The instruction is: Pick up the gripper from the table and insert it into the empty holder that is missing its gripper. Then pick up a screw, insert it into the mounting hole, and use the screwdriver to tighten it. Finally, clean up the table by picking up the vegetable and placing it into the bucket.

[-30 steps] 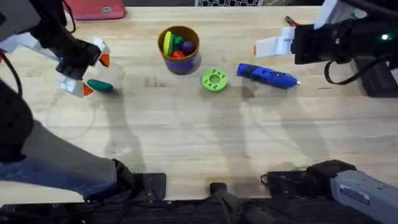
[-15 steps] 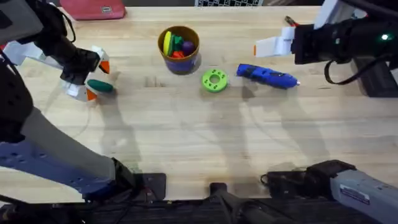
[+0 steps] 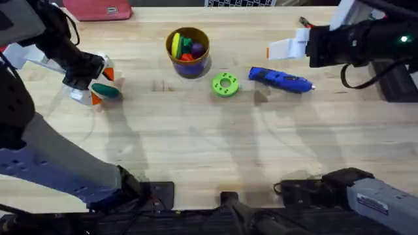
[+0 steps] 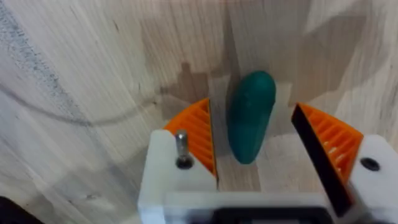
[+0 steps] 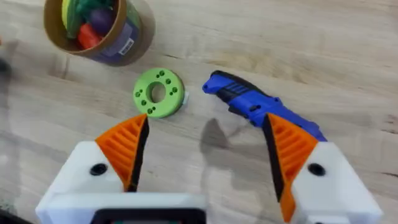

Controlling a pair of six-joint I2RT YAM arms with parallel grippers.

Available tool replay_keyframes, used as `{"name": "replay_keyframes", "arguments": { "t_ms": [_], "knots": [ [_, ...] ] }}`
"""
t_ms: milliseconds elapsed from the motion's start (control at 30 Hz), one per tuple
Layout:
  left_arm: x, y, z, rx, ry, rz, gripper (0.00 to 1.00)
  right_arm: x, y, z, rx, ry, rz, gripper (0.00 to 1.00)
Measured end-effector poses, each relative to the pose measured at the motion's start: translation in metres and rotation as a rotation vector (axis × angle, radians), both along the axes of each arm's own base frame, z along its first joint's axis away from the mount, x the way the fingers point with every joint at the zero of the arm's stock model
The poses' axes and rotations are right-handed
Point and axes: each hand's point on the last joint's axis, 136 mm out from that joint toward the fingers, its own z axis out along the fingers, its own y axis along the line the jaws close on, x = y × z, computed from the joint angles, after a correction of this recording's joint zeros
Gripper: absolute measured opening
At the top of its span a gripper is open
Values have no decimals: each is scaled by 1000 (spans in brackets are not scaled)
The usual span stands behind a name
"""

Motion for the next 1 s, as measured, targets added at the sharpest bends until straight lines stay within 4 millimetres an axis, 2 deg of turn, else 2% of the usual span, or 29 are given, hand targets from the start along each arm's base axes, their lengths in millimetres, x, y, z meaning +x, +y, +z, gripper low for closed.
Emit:
{"name": "replay_keyframes", "arguments": {
  "t_ms": [267, 333, 433, 533, 567, 833, 1000],
  "knots": [
    [-2, 1, -8, -2, 32, -8, 796, 0, 0, 0, 0, 1, 0, 993],
    [-3, 1, -8, -2, 35, -9, 722, 0, 0, 0, 0, 1, 0, 993],
    [-3, 1, -8, -2, 35, -10, 448, 0, 0, 0, 0, 1, 0, 993],
    [-2, 2, -7, 2, 34, -12, 64, 0, 0, 0, 0, 1, 0, 994],
    [-2, 2, -6, 3, 32, -13, 29, 0, 0, 0, 0, 2, 0, 994],
    [-5, -4, -4, -30, 51, -15, 29, -3, -1, -2, -3, 15, 0, 994],
    [6, -2, 14, -26, 33, -49, 29, -4, -1, -4, -5, 23, 0, 992]
  ]
}}
